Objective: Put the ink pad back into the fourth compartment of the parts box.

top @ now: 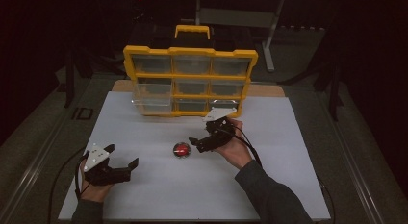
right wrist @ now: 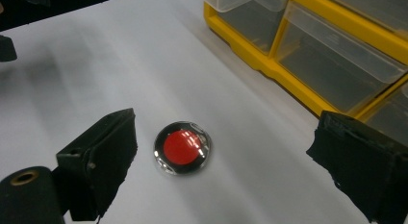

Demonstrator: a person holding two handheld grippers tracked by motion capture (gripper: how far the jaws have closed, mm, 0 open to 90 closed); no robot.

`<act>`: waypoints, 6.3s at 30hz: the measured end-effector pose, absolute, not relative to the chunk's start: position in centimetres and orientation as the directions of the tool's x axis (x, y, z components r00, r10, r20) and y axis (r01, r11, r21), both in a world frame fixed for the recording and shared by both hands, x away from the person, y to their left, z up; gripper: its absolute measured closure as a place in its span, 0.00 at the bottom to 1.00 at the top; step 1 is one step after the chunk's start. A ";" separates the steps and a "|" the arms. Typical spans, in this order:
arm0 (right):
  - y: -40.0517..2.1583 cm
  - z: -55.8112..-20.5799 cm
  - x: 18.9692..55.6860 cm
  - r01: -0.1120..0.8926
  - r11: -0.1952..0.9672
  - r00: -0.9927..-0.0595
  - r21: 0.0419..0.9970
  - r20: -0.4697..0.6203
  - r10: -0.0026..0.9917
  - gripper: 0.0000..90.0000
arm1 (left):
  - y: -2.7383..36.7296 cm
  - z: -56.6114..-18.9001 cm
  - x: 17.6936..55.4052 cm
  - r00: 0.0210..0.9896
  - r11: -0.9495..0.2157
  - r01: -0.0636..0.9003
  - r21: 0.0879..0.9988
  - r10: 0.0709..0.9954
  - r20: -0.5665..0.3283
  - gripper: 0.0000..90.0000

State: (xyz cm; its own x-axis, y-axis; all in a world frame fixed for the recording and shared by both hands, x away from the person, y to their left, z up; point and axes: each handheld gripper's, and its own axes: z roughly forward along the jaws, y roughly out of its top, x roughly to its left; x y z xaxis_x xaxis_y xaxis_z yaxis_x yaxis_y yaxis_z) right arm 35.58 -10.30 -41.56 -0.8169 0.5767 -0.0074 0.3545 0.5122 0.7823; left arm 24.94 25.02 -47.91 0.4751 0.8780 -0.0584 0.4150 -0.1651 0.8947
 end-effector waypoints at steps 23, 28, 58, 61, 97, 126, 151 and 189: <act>-6.8 -43.9 37.2 0.358 0.585 -0.841 0.728 -0.020 0.540 0.09 | 25.1 -47.9 25.0 0.477 -0.165 0.416 0.894 0.877 -0.060 0.00; -6.5 -44.6 37.5 0.364 0.599 -0.846 0.713 -0.016 0.533 0.09 | 25.1 -47.9 24.9 0.476 -0.164 0.415 0.895 0.878 -0.060 0.00; -4.1 -47.4 38.9 0.337 0.711 -0.909 0.617 0.016 0.417 0.09 | 25.1 -48.0 24.9 0.482 -0.172 0.415 0.893 0.874 -0.056 0.00; -4.0 -47.7 39.1 0.334 0.721 -0.914 0.607 0.021 0.406 0.09 | 25.1 -48.0 24.9 0.483 -0.173 0.416 0.893 0.874 -0.055 0.00; -2.3 -51.2 39.3 0.331 0.804 -0.929 0.493 0.019 0.370 0.12 | 25.1 -48.1 24.9 0.486 -0.178 0.417 0.891 0.873 -0.053 0.00; -2.3 -50.6 38.8 0.344 0.815 -0.923 0.465 0.007 0.386 0.32 | 24.9 -48.2 25.0 0.489 -0.190 0.424 0.885 0.871 -0.047 0.00; -3.0 -47.8 39.1 0.337 0.814 -0.917 0.473 -0.031 0.398 0.32 | 24.8 -48.2 25.0 0.497 -0.198 0.422 0.885 0.867 -0.043 0.00; -3.9 -41.2 40.4 0.272 0.810 -0.924 0.520 -0.093 0.370 0.32 | 24.8 -48.2 25.0 0.497 -0.196 0.421 0.885 0.867 -0.045 0.00</act>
